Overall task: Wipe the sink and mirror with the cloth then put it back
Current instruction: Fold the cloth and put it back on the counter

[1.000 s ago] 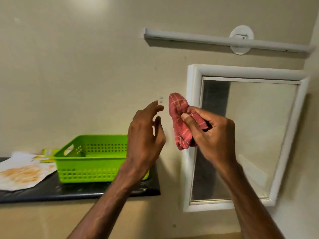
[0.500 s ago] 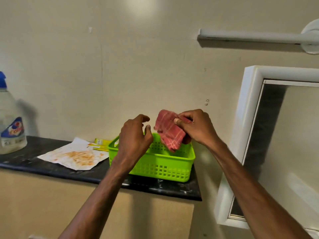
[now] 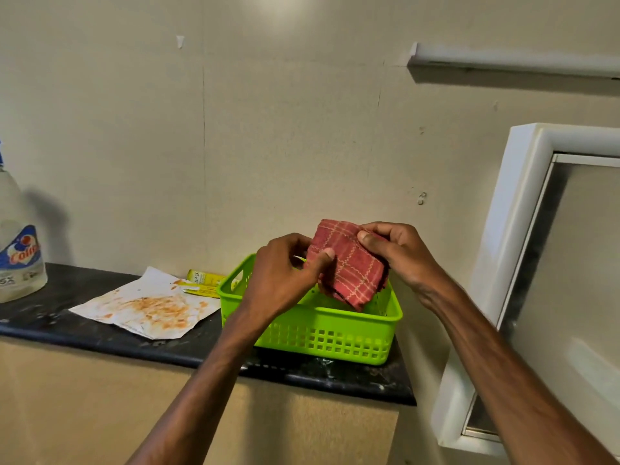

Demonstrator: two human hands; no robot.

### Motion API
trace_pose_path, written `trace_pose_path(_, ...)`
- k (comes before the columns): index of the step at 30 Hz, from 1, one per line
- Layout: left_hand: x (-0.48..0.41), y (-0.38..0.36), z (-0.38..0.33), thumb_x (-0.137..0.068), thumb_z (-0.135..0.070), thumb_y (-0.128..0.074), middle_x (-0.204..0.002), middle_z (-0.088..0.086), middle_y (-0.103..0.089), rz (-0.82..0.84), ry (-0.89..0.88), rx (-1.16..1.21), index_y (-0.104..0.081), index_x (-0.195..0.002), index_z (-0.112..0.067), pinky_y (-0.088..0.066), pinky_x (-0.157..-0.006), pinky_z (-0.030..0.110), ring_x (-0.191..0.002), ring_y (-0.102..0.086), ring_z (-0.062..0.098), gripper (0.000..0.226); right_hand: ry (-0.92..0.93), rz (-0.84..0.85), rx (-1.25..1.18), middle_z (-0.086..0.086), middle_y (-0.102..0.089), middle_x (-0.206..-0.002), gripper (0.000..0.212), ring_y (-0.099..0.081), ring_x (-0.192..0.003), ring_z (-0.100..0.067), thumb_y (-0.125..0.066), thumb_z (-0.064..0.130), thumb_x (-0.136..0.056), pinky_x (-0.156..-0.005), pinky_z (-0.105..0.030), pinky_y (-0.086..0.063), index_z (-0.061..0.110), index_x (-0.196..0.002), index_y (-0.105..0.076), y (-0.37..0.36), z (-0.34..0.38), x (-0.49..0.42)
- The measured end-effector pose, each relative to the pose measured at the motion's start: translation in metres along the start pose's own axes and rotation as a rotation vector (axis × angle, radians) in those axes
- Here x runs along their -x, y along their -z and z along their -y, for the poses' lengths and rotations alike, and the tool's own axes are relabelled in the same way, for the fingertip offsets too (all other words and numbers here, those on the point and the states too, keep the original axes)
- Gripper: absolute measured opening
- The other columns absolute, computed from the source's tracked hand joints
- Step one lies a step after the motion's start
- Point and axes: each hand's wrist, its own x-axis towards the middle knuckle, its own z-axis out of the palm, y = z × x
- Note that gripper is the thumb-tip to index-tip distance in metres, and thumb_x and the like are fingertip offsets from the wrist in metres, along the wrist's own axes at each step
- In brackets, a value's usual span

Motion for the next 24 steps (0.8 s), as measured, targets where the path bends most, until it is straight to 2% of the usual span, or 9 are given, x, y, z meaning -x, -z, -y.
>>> trace_pose_path(3, -0.006, -0.004, -0.004, -0.079, -0.054, -0.071, -0.071, -0.011, -0.072, -0.049, 0.011, -0.046, -0.072, -0.077, -0.023, -0.056, -0.059, 0.025, -0.061, -0.068, -0.001, 0.032, 0.033, -0.03, 0.017, -0.005, -0.078, -0.094, 0.012, -0.072, -0.083, -0.012, -0.064, 0.014, -0.1, -0.076, -0.026, -0.058, 0.015, -0.101, -0.076, -0.002, 0.003, -0.001)
trace_pose_path(7, -0.016, -0.006, -0.02, -0.078, -0.05, -0.071, -0.059, -0.006, -0.069, -0.099, 0.01, -0.14, -0.071, -0.068, -0.017, -0.047, -0.054, 0.023, -0.056, -0.065, 0.004, 0.034, -0.002, -0.021, 0.083, 0.0, -0.078, -0.096, 0.015, -0.071, -0.086, -0.01, -0.064, 0.012, -0.101, -0.082, -0.032, -0.055, 0.022, -0.101, -0.075, 0.002, -0.005, -0.002)
trace_pose_path(10, -0.028, -0.011, -0.03, -0.081, -0.041, -0.07, -0.056, -0.003, -0.069, -0.022, 0.125, 0.056, -0.075, -0.065, -0.013, -0.049, -0.05, 0.02, -0.053, -0.067, 0.009, 0.033, 0.062, -0.034, 0.201, -0.001, -0.076, -0.113, 0.024, -0.071, -0.106, -0.013, -0.065, 0.008, -0.099, -0.098, -0.039, -0.056, 0.024, -0.115, -0.072, 0.009, -0.007, 0.001)
trace_pose_path(13, -0.044, -0.015, -0.032, -0.088, -0.032, -0.071, -0.062, 0.006, -0.067, 0.073, 0.293, 0.397, -0.075, -0.077, 0.005, -0.055, -0.053, 0.022, -0.054, -0.066, 0.015, 0.038, 0.125, 0.077, 0.161, -0.004, -0.072, -0.127, 0.037, -0.065, -0.124, -0.016, -0.066, 0.005, -0.097, -0.107, -0.036, -0.052, 0.016, -0.132, -0.064, 0.021, 0.007, 0.016)
trace_pose_path(16, -0.05, -0.018, -0.032, -0.091, -0.028, -0.069, -0.062, 0.009, -0.061, 0.102, 0.391, 0.537, -0.07, -0.087, 0.015, -0.056, -0.052, 0.024, -0.047, -0.062, 0.015, 0.043, 0.061, 0.197, 0.141, 0.004, -0.068, -0.135, 0.064, -0.06, -0.131, -0.01, -0.083, 0.031, -0.084, -0.105, -0.037, -0.051, 0.027, -0.142, -0.056, 0.024, 0.019, 0.037)
trace_pose_path(18, -0.049, -0.021, -0.035, -0.092, -0.025, -0.067, -0.061, 0.007, -0.061, 0.129, 0.406, 0.589, -0.071, -0.088, 0.014, -0.055, -0.051, 0.022, -0.046, -0.062, 0.013, 0.04, 0.073, 0.14, 0.303, 0.01, -0.067, -0.134, 0.085, -0.06, -0.129, -0.004, -0.091, 0.047, -0.067, -0.101, -0.035, -0.053, 0.036, -0.142, -0.053, 0.017, 0.019, 0.046)
trace_pose_path(19, -0.048, -0.022, -0.037, -0.093, -0.024, -0.067, -0.062, 0.008, -0.062, 0.144, 0.414, 0.621, -0.071, -0.088, 0.013, -0.055, -0.051, 0.022, -0.047, -0.063, 0.012, 0.037, 0.106, 0.076, 0.373, 0.011, -0.067, -0.131, 0.087, -0.062, -0.125, -0.002, -0.094, 0.046, -0.064, -0.098, -0.032, -0.055, 0.036, -0.141, -0.055, 0.012, 0.018, 0.048)
trace_pose_path(22, -0.042, -0.021, -0.042, -0.093, -0.021, -0.068, -0.066, 0.01, -0.068, 0.179, 0.461, 0.673, -0.071, -0.087, 0.01, -0.057, -0.051, 0.022, -0.048, -0.066, 0.012, 0.031, 0.27, -0.096, 0.527, 0.014, -0.074, -0.114, 0.06, -0.068, -0.108, 0.003, -0.092, 0.025, -0.073, -0.089, -0.023, -0.058, 0.031, -0.127, -0.067, 0.004, 0.021, 0.05)
trace_pose_path(24, -0.037, -0.016, -0.038, -0.092, -0.024, -0.068, -0.069, 0.013, -0.071, 0.206, 0.418, 0.59, -0.075, -0.088, 0.009, -0.06, -0.054, 0.026, -0.05, -0.068, 0.014, 0.033, 0.321, -0.116, 0.561, 0.016, -0.076, -0.107, 0.044, -0.069, -0.101, 0.004, -0.09, 0.022, -0.077, -0.083, -0.019, -0.055, 0.029, -0.118, -0.075, 0.004, 0.025, 0.055)
